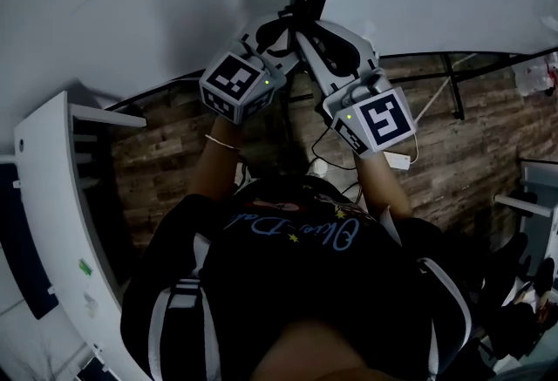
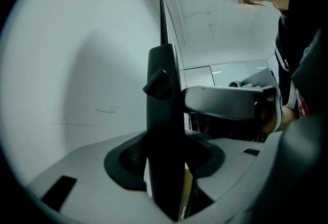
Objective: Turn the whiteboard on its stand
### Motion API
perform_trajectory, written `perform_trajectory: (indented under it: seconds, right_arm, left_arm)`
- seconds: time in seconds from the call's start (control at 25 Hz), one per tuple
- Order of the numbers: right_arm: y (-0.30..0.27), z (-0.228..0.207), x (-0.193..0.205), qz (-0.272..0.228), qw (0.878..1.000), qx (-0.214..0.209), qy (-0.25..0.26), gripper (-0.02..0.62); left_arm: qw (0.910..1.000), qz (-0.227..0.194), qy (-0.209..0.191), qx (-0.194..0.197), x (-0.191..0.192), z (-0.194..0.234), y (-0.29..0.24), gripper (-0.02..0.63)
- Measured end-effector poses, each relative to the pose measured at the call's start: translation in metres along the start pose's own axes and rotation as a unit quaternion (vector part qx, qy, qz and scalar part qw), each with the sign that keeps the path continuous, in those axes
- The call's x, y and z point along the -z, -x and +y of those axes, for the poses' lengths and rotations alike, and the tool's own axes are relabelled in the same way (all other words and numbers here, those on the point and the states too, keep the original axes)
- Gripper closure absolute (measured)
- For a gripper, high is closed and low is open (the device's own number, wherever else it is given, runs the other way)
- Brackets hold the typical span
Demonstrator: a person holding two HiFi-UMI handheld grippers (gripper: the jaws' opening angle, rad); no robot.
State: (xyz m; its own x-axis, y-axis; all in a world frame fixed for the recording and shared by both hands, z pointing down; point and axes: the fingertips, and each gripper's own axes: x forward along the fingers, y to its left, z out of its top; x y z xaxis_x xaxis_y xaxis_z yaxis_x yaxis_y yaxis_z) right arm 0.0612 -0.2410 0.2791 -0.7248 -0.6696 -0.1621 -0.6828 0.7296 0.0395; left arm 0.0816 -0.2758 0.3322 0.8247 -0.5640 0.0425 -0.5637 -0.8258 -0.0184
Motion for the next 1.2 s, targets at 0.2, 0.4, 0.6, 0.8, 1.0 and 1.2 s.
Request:
perform_trajectory:
  seconds: [0.2, 0.4, 0.6, 0.8, 1.0, 1.2]
  right_arm:
    - [0.001, 0.002, -0.001, 0.000, 1.000, 0.015, -0.005, 0.529]
    - [-0.001, 0.010, -0.004, 0.002, 1.000, 0.010, -0.003, 0.529]
    - [-0.008, 0.023, -0.001, 0.001, 1.000, 0.006, -0.005, 0.529]
    - [-0.012, 0.033, 0.000, 0.000, 1.000, 0.003, -0.006, 0.529]
    - [-0.015, 0.040, -0.002, 0.001, 1.000, 0.001, -0.007, 0.529]
    - [-0.018, 0.046, 0.000, 0.000, 1.000, 0.004, -0.010, 0.529]
  left_arm:
    - [1.0000, 0.004, -0.001, 0.006, 0.000, -0.002, 0.002, 0.400]
    - [1.0000, 0.007, -0.002, 0.004, -0.001, -0.002, 0.010, 0.399]
    - [1.0000, 0.004, 0.000, 0.003, 0.001, 0.002, 0.024, 0.400]
    - [1.0000, 0.008, 0.000, -0.002, 0.004, 0.006, 0.035, 0.400]
    - [1.0000, 0.009, 0.002, -0.003, 0.003, 0.007, 0.043, 0.400]
    - [1.0000, 0.005, 0.001, 0.000, 0.001, 0.007, 0.049, 0.400]
